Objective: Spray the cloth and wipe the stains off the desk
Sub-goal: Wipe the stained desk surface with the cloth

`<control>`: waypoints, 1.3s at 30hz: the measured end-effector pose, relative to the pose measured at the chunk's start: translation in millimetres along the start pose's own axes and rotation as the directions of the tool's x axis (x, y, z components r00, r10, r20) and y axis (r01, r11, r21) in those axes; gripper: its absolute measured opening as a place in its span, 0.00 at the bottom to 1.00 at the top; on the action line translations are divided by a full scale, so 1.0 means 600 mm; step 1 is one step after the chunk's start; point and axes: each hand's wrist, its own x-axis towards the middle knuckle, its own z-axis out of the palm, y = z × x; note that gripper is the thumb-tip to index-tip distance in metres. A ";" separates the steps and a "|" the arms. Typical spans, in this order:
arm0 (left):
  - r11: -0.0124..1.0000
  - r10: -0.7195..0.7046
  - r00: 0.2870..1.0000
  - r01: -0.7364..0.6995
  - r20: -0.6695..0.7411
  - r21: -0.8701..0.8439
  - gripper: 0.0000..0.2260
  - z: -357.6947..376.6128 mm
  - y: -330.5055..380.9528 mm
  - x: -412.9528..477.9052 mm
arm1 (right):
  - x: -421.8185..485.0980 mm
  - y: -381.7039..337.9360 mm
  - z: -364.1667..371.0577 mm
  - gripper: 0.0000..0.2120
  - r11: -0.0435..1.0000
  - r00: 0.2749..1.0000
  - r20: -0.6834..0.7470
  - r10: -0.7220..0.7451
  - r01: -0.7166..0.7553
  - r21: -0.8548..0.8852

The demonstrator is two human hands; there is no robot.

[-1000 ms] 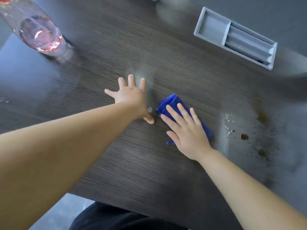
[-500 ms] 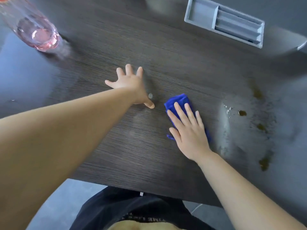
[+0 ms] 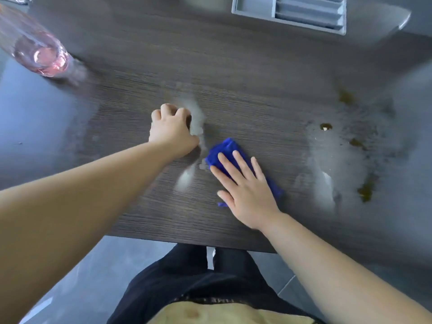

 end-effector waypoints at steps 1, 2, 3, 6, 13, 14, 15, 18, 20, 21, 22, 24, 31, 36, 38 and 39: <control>1.000 0.029 1.000 -0.029 0.005 0.008 0.24 0.012 0.011 -0.016 | -0.039 0.023 0.003 0.24 0.998 0.998 0.003 -0.055 0.055 -0.013; 0.998 0.056 0.998 -0.056 0.010 0.019 0.25 0.023 0.022 -0.031 | -0.066 0.054 0.004 0.24 0.997 0.997 -0.007 -0.075 0.075 -0.023; 0.996 0.084 0.996 -0.084 0.014 0.028 0.25 0.035 0.034 -0.045 | -0.081 0.083 0.004 0.24 0.999 0.999 -0.021 -0.047 0.046 -0.028; 0.986 0.158 0.987 -0.159 0.018 0.042 0.26 0.071 0.066 -0.082 | -0.058 0.121 0.002 0.24 0.963 0.961 -0.074 0.268 -0.268 0.006; 0.973 0.225 0.974 -0.224 -0.019 0.054 0.20 0.126 0.112 -0.124 | -0.101 0.015 0.019 0.24 0.984 0.980 -0.102 0.173 -0.167 0.070; 0.969 0.239 0.971 -0.237 -0.023 0.068 0.20 0.131 0.115 -0.129 | -0.137 0.025 0.021 0.23 0.996 0.994 -0.087 0.073 -0.068 0.062; 0.962 0.260 0.965 -0.257 -0.020 0.091 0.20 0.138 0.121 -0.133 | -0.172 0.049 0.022 0.23 0.999 0.997 -0.082 0.013 -0.009 0.041; 0.937 0.299 0.954 -0.298 0.023 0.182 0.22 0.157 0.136 -0.143 | -0.219 0.141 0.023 0.23 0.993 0.990 -0.093 0.110 -0.112 -0.020; 0.931 0.286 0.957 -0.289 0.044 0.223 0.24 0.172 0.147 -0.147 | -0.196 0.171 0.017 0.24 0.932 0.924 -0.120 0.362 -0.361 0.031; 0.927 0.280 0.959 -0.282 0.042 0.249 0.25 0.179 0.152 -0.148 | -0.171 0.165 0.011 0.25 0.874 0.864 -0.134 0.486 -0.482 0.062; 0.922 0.276 0.961 -0.274 0.033 0.274 0.25 0.188 0.157 -0.150 | -0.150 0.151 0.008 0.26 0.812 0.801 -0.137 0.583 -0.578 0.082; 0.927 0.258 0.966 -0.246 -0.004 0.284 0.25 0.197 0.160 -0.152 | -0.119 0.109 0.010 0.28 0.766 0.756 -0.126 0.642 -0.635 0.095; 0.925 0.240 0.971 -0.225 -0.014 0.306 0.30 0.213 0.158 -0.161 | -0.286 0.163 0.022 0.23 0.996 0.995 -0.061 0.083 -0.085 -0.021; 0.924 0.196 0.981 -0.185 0.001 0.334 0.33 0.225 0.165 -0.166 | -0.210 0.182 0.004 0.26 0.779 0.774 -0.095 0.626 -0.616 0.115; 0.928 0.182 0.983 -0.171 -0.003 0.332 0.34 0.226 0.166 -0.165 | -0.170 0.137 0.004 0.27 0.731 0.731 -0.050 0.681 -0.673 0.112; 0.929 0.176 0.984 -0.164 -0.007 0.331 0.34 0.225 0.169 -0.164 | -0.171 0.121 0.005 0.27 0.786 0.785 -0.061 0.617 -0.609 0.110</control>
